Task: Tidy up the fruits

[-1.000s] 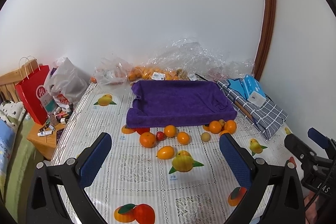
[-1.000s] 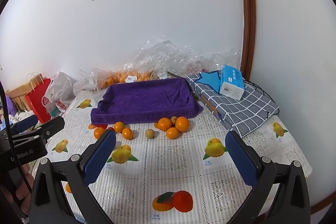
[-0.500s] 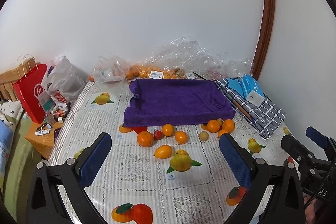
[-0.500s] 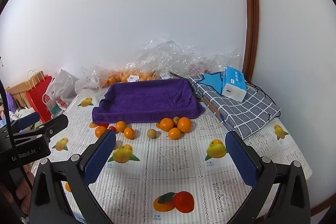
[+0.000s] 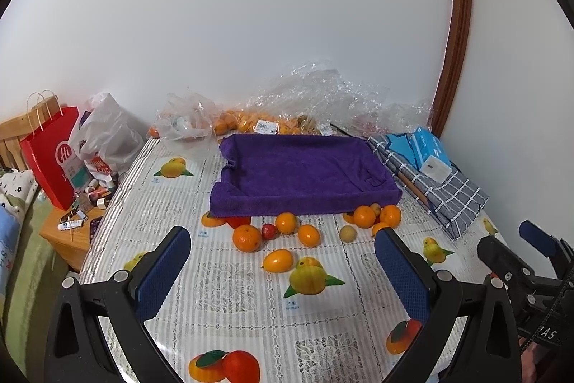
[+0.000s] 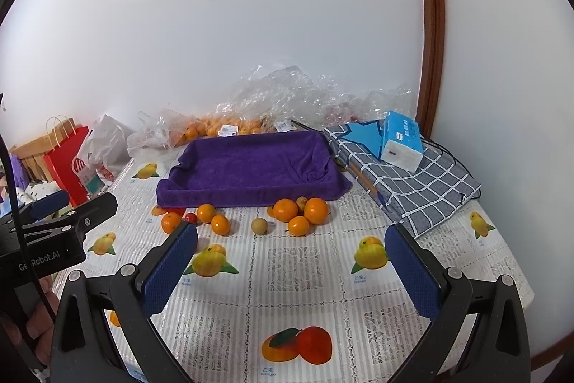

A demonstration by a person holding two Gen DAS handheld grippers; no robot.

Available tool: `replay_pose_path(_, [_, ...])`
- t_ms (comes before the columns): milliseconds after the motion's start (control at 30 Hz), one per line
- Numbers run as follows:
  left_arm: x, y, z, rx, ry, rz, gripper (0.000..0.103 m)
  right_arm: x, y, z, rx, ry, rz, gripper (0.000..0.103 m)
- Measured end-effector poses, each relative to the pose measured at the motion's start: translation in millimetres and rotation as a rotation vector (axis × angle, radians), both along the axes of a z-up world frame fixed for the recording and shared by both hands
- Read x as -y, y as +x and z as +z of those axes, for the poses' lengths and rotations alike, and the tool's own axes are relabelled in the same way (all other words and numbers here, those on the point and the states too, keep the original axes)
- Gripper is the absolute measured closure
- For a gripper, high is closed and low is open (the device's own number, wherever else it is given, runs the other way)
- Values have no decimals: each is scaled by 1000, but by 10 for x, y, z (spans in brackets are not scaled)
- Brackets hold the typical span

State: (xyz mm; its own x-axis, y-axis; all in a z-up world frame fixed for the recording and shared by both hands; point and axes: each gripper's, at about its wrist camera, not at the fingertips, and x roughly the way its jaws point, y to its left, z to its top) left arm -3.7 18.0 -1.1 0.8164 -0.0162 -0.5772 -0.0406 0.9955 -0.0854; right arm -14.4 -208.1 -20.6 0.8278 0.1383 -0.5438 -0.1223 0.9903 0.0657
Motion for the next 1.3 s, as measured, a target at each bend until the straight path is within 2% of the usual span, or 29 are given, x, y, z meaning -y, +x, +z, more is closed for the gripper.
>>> replay_pose_path(200, [-20, 70, -43, -13, -5, -6, 0, -34, 52, -58, -9, -17, -2, 0])
replay_pose_path(300, [-48, 112, -64, -13, -2, -2, 0, -60, 88, -85, -16, -15, 47, 0])
replay_pose_path(433, [-103, 180, -100, -10, -9, 3, 0, -53, 186, -142, -40, -9, 30, 0])
replay_pose_path(600, [-194, 320, -231, -16, -10, 25, 3, 23, 374, -312, -68, 15, 24, 0])
replay_pose_path(767, [-286, 491, -398, -34, -23, 35, 5, 94, 505, -483, -47, 3, 6, 0])
replay_pose_path(900, [-350, 595, -524, -33, -15, 34, 5, 176, 650, -656, -44, 34, 15, 0])
replay_pose_path(1033, [-510, 740, -729, -93, -41, 52, 5, 227, 917, -885, -139, 41, 3, 2])
replay_pose_path(1133, [-615, 826, -843, -122, -55, 66, 11, 273, 1078, -1018, -204, 44, -8, 6])
replay_pose_path(1200, [-677, 878, -915, -136, -64, 64, 12, 320, 1157, -1098, -215, 66, -11, 13])
replay_pose_path(1300, [-760, 936, -1047, -152, -82, 62, 15, 321, 1233, -1195, -208, 80, -6, 13])
